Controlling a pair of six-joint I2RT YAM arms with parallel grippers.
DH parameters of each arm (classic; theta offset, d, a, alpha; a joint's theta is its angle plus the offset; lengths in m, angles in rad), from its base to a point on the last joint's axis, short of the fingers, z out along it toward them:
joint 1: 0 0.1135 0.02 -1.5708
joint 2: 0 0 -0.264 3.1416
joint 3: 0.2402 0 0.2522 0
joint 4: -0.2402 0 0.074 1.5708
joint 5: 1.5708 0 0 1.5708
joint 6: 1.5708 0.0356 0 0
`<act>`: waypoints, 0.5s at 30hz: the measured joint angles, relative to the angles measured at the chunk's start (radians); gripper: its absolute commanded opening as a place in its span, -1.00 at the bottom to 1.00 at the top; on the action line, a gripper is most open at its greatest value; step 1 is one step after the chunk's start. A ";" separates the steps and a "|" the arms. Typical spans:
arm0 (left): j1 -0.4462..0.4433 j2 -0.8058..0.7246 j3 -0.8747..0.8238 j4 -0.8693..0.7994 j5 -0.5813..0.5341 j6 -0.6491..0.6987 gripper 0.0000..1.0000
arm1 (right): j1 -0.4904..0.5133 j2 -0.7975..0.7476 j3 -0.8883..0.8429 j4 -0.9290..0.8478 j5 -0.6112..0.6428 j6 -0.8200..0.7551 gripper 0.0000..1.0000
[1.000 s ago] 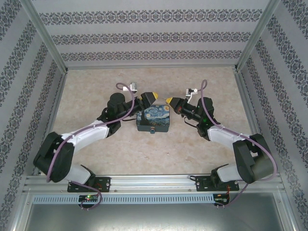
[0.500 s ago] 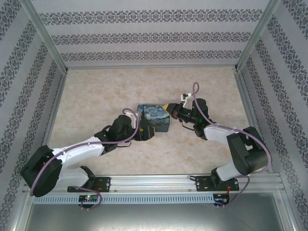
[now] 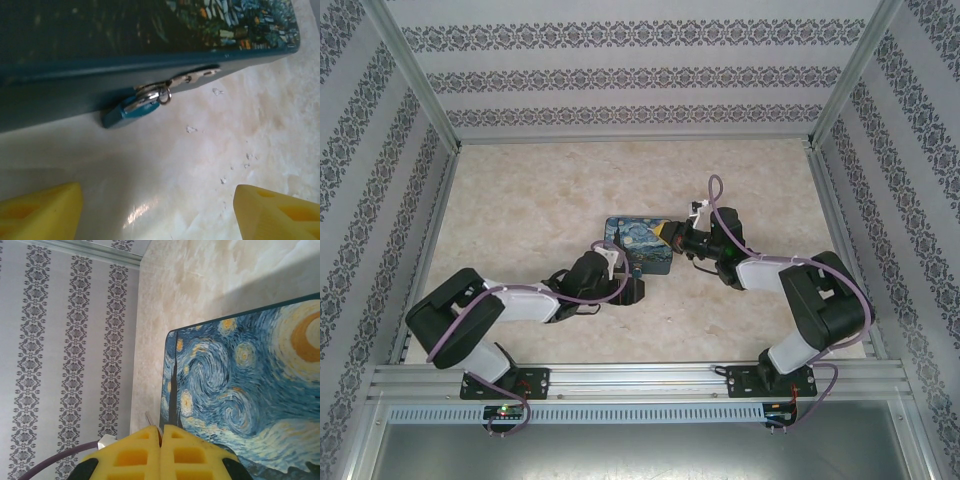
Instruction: Unlock the padlock with the key
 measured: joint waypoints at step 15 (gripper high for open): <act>-0.008 0.168 0.068 0.187 -0.073 0.112 0.48 | -0.014 0.100 0.049 0.013 0.011 0.004 -1.00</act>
